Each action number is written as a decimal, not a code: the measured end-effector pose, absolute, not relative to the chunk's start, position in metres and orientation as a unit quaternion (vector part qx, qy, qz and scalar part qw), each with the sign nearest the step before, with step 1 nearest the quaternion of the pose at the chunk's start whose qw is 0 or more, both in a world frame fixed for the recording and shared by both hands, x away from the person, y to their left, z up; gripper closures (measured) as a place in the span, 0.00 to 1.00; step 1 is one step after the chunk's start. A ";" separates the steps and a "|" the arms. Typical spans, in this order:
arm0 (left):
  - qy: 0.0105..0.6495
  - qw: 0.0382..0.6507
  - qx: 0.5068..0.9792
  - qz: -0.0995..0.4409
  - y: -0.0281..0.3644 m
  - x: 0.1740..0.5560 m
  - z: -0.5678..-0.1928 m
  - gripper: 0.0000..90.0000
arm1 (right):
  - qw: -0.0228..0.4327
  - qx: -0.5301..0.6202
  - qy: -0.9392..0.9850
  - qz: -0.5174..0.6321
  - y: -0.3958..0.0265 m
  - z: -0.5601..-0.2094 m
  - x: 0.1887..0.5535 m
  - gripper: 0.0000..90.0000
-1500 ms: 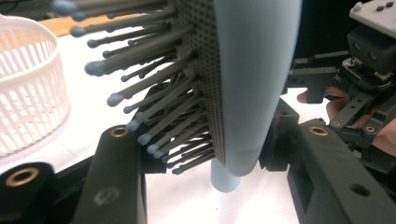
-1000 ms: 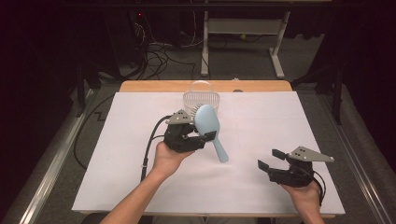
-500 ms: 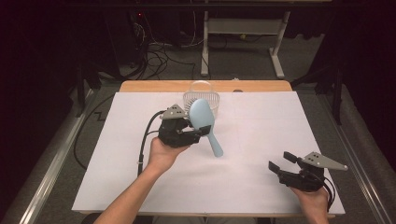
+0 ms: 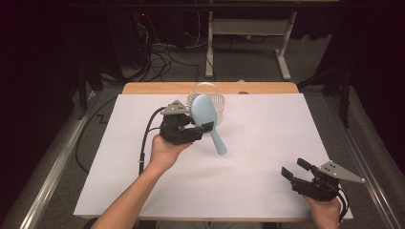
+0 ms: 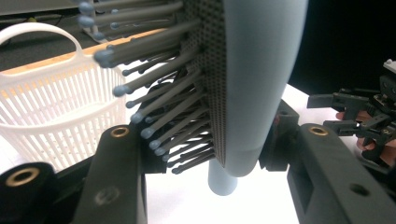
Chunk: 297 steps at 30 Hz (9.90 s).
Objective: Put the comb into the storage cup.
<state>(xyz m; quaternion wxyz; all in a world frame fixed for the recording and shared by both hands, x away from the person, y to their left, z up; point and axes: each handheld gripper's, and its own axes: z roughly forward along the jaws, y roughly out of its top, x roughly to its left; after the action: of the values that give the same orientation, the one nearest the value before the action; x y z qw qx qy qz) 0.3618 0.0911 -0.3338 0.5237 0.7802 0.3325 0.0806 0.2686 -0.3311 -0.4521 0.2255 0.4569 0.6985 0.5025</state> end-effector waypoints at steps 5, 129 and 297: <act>0.335 0.523 0.779 0.084 0.092 0.366 -0.329 0.59 | 0.229 0.461 0.694 0.504 -0.335 -0.455 0.266 0.27; 0.436 0.467 0.749 0.178 0.069 0.497 -0.326 0.58 | 0.250 0.442 0.702 0.500 -0.331 -0.456 0.264 0.25; 0.493 0.422 0.748 0.141 0.137 0.480 -0.376 0.25 | 0.254 0.434 0.705 0.500 -0.329 -0.456 0.265 0.25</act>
<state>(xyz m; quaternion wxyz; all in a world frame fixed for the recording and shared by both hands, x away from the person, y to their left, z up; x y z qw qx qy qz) 0.4799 0.1369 -0.3756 0.4216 0.7479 0.4931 0.1406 0.2646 -0.3286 -0.4558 0.2537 0.4343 0.7051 0.4999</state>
